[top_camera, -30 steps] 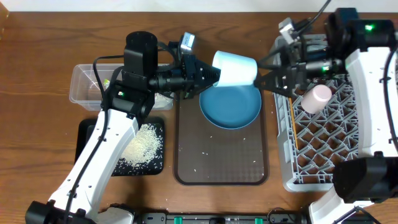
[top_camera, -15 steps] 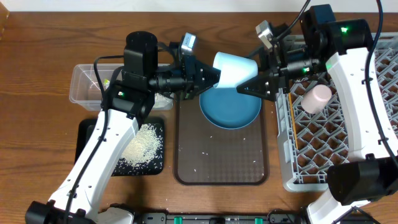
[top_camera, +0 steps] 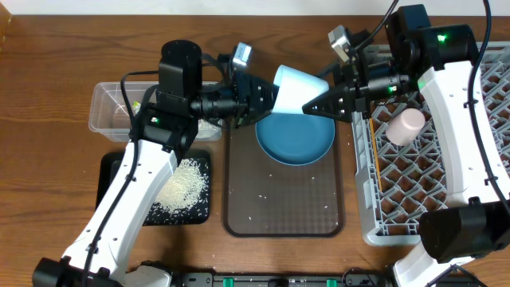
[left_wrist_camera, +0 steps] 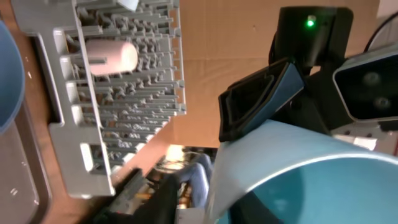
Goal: Sort waste into correct bins and load items into the dishwasher rack
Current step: 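Carry the light-blue cup with the right gripper into the dish rack and release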
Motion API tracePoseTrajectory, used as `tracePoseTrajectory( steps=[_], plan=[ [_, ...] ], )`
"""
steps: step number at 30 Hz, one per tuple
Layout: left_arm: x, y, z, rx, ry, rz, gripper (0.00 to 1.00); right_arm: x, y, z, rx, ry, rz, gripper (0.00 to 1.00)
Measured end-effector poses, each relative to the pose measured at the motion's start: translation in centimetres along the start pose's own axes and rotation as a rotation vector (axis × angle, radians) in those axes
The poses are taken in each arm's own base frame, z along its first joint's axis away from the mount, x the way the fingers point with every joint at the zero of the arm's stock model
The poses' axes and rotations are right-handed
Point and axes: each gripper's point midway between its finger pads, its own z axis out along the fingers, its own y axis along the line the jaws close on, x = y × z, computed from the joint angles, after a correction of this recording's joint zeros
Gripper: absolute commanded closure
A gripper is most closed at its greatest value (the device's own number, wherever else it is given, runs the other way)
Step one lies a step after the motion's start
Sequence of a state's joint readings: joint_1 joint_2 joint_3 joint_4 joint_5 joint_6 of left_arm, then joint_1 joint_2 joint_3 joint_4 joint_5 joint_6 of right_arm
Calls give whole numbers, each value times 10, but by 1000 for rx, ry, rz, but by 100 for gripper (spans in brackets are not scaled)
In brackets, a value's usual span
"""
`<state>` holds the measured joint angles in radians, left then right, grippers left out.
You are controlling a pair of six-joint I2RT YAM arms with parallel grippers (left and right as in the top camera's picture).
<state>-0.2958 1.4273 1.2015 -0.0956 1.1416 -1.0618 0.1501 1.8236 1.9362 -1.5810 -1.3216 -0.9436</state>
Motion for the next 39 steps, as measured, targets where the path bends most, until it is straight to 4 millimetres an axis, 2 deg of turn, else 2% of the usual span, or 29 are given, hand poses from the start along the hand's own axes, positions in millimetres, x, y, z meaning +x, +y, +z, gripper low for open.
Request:
tracePoseTrajectory(
  steps=[5,9,13,17,22,28,30,33,36,39],
  plan=[
    [-11,9,-7,-34,-54,20,64,9,-7,-2,43,50,47,60],
    [-29,28,-24,-100,-141,-4,64,25,-25,-14,146,125,157,63],
    [-39,59,-41,-214,-213,-56,64,44,-55,-44,326,176,315,65],
    [-36,94,-52,-371,-255,-103,64,71,-87,-89,580,225,542,67],
    [-25,139,-74,-608,-297,-159,64,109,-106,-132,888,323,776,68],
    [-8,176,-106,-856,-330,-228,64,141,-97,-159,1105,459,944,70],
    [-7,182,-112,-901,-335,-224,64,147,-90,-160,1129,495,986,70],
    [-4,187,-119,-950,-336,-218,64,155,-78,-160,1144,541,1046,77],
    [-2,190,-124,-980,-333,-214,64,158,-77,-163,1167,541,1070,78],
    [1,192,-126,-998,-319,-208,63,170,-73,-161,1169,567,1113,78]
  ],
)
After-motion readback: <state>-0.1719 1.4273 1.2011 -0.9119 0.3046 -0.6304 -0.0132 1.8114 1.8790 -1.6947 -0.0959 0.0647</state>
